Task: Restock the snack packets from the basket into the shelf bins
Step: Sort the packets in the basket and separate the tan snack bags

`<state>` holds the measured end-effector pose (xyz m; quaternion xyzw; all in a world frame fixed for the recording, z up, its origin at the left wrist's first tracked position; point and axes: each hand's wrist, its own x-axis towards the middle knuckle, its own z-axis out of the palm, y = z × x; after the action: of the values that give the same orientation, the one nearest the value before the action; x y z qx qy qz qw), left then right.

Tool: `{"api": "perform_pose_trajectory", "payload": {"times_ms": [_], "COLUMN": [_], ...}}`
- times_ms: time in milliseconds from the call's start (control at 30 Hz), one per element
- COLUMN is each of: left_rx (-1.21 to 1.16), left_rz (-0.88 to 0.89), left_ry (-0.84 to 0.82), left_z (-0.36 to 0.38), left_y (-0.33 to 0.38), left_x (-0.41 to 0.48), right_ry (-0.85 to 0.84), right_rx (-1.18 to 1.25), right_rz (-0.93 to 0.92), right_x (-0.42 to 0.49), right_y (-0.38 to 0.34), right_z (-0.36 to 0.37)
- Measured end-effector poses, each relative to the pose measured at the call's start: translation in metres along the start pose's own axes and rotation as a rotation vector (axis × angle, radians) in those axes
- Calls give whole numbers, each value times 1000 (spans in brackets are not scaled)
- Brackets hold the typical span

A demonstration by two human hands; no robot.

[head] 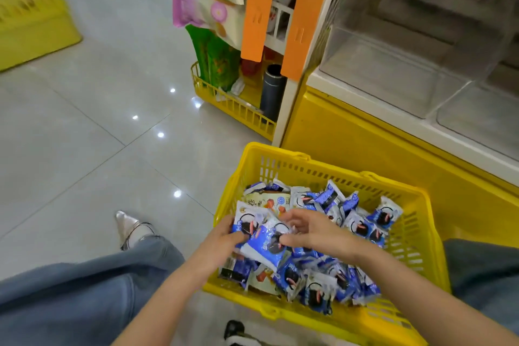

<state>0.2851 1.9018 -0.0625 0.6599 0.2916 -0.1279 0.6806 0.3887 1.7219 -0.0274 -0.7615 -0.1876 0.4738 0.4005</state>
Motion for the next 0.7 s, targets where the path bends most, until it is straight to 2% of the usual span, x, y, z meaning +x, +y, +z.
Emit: {"api": "perform_pose_trajectory", "payload": {"times_ms": [100,200,300,367,433,500,567,700], "left_rx": [-203,-37,33,-11,-93,-149,-172,-217], "left_rz": [-59,82,198,200,176,167,167,172], "left_ry": [-50,-69,58,157,204,203,194,229], "left_z": [4,2,1,-2,-8,-14,-20,-29], "left_y": [10,12,11,14,15,14,14,11], "left_x": [-9,-19,-25,-26,-24,-24,-24,-21], "right_ry": [154,263,292,386,488,450,343,312], "right_rx": [20,11,143,290,161,-68,-123,-336], "right_rz": [-96,-232,-326,-301,-201,-41,62,79], "right_x": [1,1,7,16,29,38,47,66], "right_y": [-13,-21,-23,-15,5,31,49,58], "right_z": [14,29,42,47,49,57,69,90]}}
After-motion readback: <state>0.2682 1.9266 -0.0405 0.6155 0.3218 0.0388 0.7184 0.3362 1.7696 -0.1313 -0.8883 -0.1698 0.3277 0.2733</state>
